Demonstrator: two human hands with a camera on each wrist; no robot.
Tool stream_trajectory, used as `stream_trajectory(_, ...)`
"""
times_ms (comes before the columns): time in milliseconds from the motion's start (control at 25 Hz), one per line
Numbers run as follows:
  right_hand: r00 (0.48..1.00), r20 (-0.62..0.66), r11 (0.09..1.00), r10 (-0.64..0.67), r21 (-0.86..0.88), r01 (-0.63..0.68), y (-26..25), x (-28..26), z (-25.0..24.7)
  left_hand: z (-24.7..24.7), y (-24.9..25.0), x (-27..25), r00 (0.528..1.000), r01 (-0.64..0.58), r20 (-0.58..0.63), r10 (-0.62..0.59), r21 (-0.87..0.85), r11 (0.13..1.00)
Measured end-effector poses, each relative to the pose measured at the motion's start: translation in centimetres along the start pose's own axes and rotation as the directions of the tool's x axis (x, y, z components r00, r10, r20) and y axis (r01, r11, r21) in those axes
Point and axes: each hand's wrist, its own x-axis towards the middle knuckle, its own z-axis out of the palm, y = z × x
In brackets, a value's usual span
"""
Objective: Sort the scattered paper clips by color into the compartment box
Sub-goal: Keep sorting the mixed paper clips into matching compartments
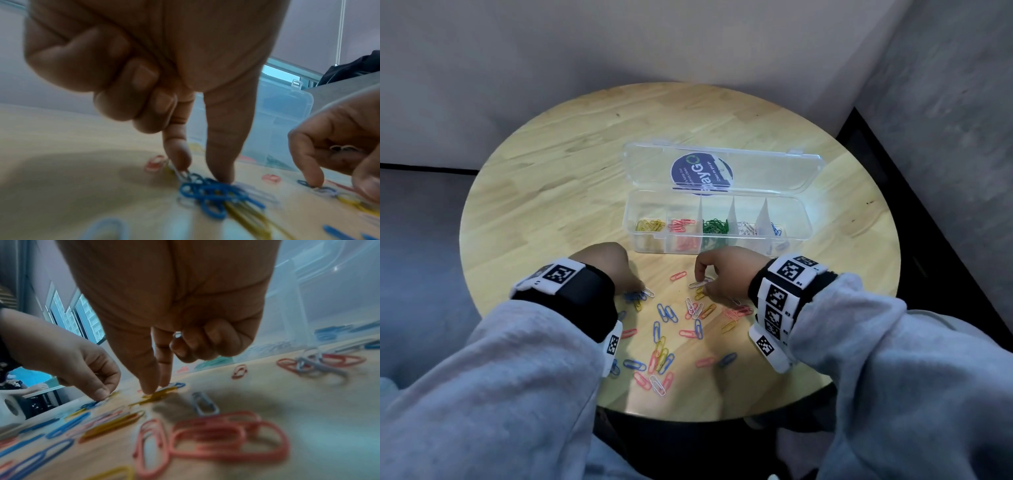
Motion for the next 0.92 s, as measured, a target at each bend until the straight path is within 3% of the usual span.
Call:
stream_trajectory(440,0.999,0.035,0.996,0.034,-0.082,-0.031,-0.1,0.2,0.2,0.3,-0.4,0.3,0.995,-0.089,0.032,0.094,-0.131,0.987)
stream_trajectory(720,0.998,0.046,0.984,0.045,0.169,-0.052,1.7,-0.2,-0.7,-0.1,0.0,-0.5,0.993,-0.111,0.021,0.114,-0.092,0.990)
stream_trajectory(920,0.989,0.134,0.890,0.055,0.443,-0.109,2.3,-0.2,-0.5,0.2,0.4,-0.6,0.988,-0.137,0.056,0.141,-0.067,0.988)
